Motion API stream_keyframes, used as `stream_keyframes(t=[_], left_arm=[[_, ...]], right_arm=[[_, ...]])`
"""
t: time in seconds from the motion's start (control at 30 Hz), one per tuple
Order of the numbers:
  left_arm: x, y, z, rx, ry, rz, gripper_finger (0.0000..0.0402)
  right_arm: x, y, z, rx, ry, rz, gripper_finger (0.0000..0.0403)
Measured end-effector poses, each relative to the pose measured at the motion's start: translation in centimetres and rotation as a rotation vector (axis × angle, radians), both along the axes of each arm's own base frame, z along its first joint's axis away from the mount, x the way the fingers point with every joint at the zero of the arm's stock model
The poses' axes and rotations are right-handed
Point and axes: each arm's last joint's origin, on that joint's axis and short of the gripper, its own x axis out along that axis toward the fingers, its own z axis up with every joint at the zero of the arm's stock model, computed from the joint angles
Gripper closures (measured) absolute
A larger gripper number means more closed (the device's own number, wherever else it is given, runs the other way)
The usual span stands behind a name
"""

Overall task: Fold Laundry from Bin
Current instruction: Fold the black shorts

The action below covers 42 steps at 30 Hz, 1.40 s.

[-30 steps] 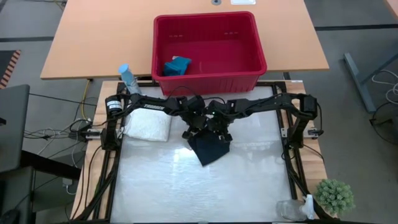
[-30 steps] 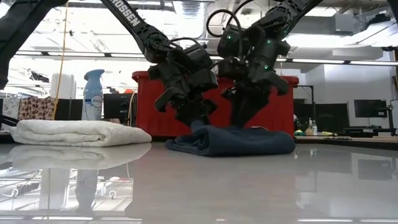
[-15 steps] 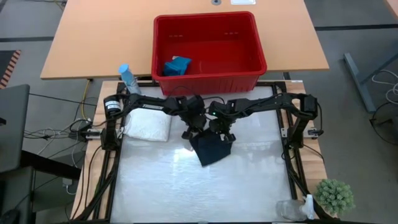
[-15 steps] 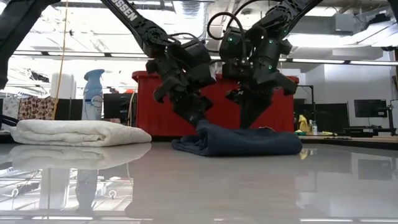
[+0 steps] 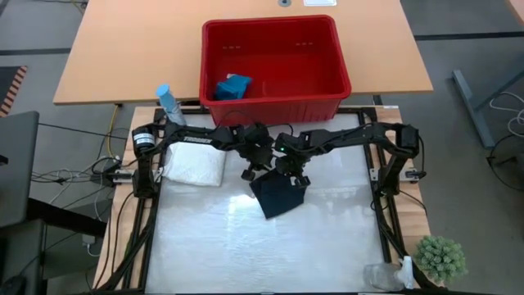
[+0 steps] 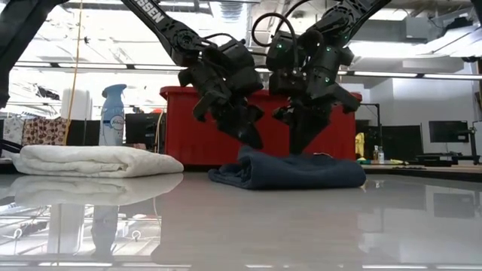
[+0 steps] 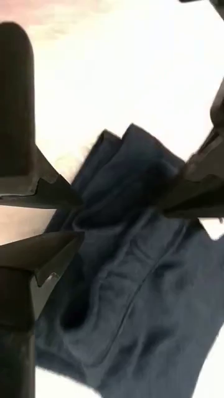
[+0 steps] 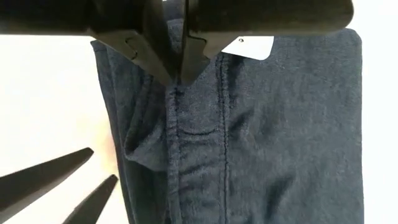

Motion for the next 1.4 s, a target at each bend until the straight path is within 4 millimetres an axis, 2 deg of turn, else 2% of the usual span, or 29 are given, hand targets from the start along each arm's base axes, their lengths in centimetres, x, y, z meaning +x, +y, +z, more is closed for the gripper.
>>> stream_keyframes(t=[0.27, 0.63, 0.8, 1.0, 1.4], left_arm=[[-0.3, 0.6, 0.1, -0.059, -0.030, -0.071, 0.0307], [0.9, 0.4, -2.1, -0.107, -0.035, -0.038, 0.0271], [0.9, 0.3, -2.0, -0.124, -0.042, -0.066, 0.0269], [0.9, 0.0, -3.1, -0.097, -0.023, -0.138, 0.0269], [1.0, -0.4, -3.9, -0.091, -0.011, -0.161, 0.0269]], right_arm=[[0.0, 0.0, 0.0, -0.006, -0.001, 0.015, 0.0350], [-0.2, 0.1, -0.1, -0.001, 0.030, 0.021, 0.0350], [-0.1, 0.1, 0.0, -0.005, 0.020, 0.028, 0.0350], [-0.1, 0.1, -0.1, -0.005, 0.019, 0.028, 0.0350], [-0.1, 0.1, 0.0, -0.010, 0.014, 0.037, 0.0349]])
